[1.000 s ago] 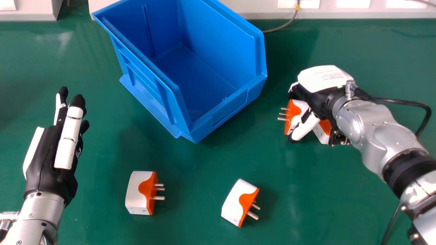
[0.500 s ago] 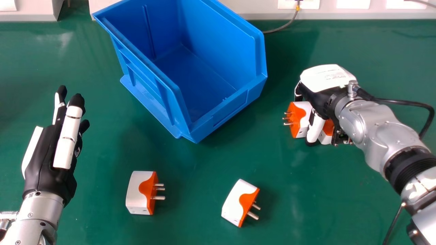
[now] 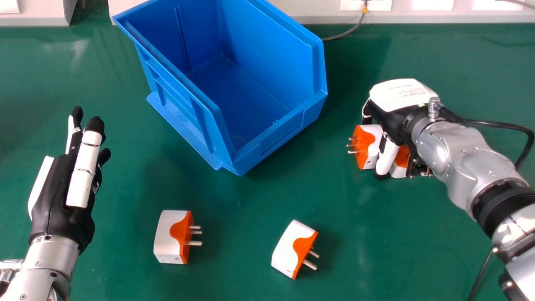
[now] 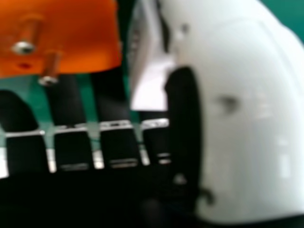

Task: Pick all objects and put in blue box

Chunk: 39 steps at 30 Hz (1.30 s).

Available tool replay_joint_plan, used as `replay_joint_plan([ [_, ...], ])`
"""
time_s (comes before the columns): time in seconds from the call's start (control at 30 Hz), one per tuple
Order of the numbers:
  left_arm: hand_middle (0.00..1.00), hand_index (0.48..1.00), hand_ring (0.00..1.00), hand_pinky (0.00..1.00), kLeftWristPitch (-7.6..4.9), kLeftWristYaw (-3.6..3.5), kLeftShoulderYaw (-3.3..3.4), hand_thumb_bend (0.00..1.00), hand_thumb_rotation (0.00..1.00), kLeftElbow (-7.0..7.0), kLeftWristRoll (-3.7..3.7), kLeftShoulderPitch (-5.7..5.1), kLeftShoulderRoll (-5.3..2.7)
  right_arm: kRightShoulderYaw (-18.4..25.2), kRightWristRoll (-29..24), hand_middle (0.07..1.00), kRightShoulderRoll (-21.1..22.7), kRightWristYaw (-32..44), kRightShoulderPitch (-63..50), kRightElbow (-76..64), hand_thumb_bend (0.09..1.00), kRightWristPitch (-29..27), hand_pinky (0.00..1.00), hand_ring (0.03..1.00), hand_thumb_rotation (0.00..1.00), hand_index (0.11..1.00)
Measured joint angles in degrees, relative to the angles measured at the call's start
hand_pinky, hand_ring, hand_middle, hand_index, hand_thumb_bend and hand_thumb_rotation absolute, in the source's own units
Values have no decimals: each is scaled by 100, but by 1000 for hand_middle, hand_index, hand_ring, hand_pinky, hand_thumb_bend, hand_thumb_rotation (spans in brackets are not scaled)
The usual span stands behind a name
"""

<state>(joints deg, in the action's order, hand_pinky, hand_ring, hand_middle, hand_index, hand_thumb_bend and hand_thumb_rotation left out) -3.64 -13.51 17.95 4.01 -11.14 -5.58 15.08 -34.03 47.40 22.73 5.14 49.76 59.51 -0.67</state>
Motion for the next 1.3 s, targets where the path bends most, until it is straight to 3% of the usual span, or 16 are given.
replay_joint_plan([
  [0.17, 1000, 1000, 1000, 978, 5, 3, -2, 561, 935, 9, 1, 32, 1, 201, -246, 470, 5, 41, -169, -301, 516, 106, 140, 404, 2, 498],
  [0.33, 1000, 1000, 1000, 979, 8, 8, -14, 556, 935, 46, 4, 100, 5, 539, -541, 467, 66, 9, -617, -1098, 515, 208, 105, 243, 1, 484],
  [0.47, 1000, 1000, 1000, 979, 8, 17, -35, 550, 936, 80, 18, 137, 8, 795, -681, 466, 298, 64, -1147, -2243, 514, 327, 86, 182, 1, 480],
  [0.77, 1000, 1000, 1000, 983, -7, 8, -70, 542, 938, 354, 63, 294, 37, 1441, -721, 460, 729, 329, -2302, -4578, 512, 749, 63, 119, 0, 476],
  [1.07, 1000, 1000, 1000, 985, -9, 46, -83, 541, 939, 502, 116, 449, 101, 1906, -692, 456, 874, 503, -3165, -6277, 513, 860, 52, 105, 0, 477],
  [1.3, 1000, 1000, 1000, 990, -93, 88, -112, 541, 938, 845, 215, 631, 116, 2041, -676, 450, 864, 626, -3273, -7078, 513, 885, 49, 100, 1, 479],
])
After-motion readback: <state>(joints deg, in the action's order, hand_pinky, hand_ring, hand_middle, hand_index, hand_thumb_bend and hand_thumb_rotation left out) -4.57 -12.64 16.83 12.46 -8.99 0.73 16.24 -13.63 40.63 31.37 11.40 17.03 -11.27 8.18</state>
